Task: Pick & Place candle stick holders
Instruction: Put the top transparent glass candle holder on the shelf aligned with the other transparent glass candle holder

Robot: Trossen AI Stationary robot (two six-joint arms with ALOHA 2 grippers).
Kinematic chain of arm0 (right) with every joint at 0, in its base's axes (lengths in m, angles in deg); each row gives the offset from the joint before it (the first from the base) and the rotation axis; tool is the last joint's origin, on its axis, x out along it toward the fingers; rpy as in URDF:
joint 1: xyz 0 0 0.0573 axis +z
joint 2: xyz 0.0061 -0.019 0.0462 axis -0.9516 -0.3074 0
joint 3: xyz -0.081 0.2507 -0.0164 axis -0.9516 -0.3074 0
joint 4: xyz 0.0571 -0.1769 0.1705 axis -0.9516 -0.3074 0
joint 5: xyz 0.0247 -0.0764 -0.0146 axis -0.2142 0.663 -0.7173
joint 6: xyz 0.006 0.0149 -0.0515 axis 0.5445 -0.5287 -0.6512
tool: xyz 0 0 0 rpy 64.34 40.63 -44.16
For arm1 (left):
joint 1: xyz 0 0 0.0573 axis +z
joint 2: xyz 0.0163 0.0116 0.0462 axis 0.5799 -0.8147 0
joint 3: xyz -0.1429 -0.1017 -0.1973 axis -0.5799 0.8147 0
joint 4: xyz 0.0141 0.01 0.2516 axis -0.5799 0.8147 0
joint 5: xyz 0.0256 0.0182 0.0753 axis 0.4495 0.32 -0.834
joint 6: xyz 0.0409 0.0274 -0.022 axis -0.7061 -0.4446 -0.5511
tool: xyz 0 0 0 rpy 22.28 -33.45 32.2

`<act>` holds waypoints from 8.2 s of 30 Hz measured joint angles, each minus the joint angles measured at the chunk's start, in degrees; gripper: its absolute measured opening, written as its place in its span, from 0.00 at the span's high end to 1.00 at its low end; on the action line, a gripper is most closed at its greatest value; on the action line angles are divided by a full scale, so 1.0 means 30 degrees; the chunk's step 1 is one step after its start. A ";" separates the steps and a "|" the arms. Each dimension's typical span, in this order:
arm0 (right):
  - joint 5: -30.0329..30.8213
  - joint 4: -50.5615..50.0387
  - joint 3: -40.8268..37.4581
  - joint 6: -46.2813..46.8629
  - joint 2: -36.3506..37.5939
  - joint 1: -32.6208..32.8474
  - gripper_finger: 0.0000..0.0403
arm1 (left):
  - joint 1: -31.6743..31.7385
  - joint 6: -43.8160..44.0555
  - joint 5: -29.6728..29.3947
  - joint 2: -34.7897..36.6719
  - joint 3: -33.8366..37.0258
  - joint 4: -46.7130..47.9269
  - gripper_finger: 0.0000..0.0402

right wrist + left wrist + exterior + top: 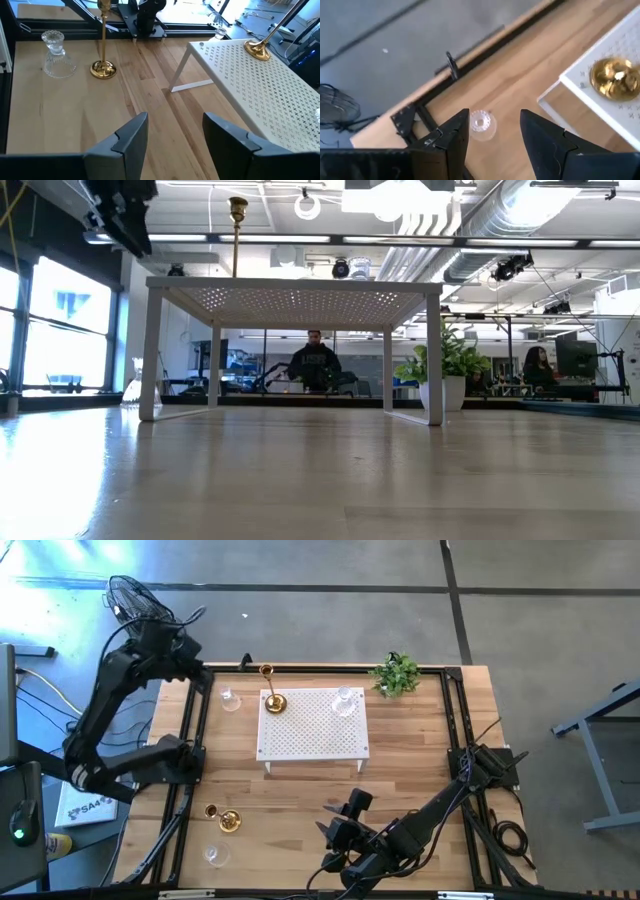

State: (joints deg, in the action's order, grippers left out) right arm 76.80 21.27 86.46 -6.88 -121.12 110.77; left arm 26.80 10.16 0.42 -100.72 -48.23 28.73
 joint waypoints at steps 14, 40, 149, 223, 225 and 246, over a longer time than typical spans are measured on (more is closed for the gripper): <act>-0.0460 -0.0022 0.0000 0.0798 0.0000 -0.0007 0.55 | -0.4159 -0.3488 -0.1983 -0.1136 -0.0364 0.2839 0.57; -0.0496 -0.0051 0.0000 0.1196 0.0000 -0.0015 0.55 | -0.4874 0.2578 -0.1892 -0.6087 -0.0350 0.3360 0.57; -0.1297 -0.0458 -0.0007 0.1553 -0.0007 0.0000 0.55 | -0.1254 -0.0627 -0.3823 -1.0259 0.5060 -0.3110 0.94; -0.1217 -0.1698 -0.0007 0.1768 -0.0015 0.0000 0.55 | -0.5718 -0.0081 -0.7625 -0.0343 -0.1865 0.6410 0.96; -0.1217 -0.1698 -0.0007 0.1772 -0.0015 0.0000 0.55 | -0.6259 -0.0397 -0.7191 0.0411 -0.1865 0.5790 0.96; -0.1144 -0.1690 -0.0007 0.1764 -0.0015 0.0000 0.55 | -0.7883 -0.1959 -0.3660 0.6205 -0.1865 -0.0481 0.96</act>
State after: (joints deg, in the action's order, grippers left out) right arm 73.36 16.20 86.44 -1.58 -121.17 110.77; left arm 3.15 4.29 -10.56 -82.11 -53.83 27.28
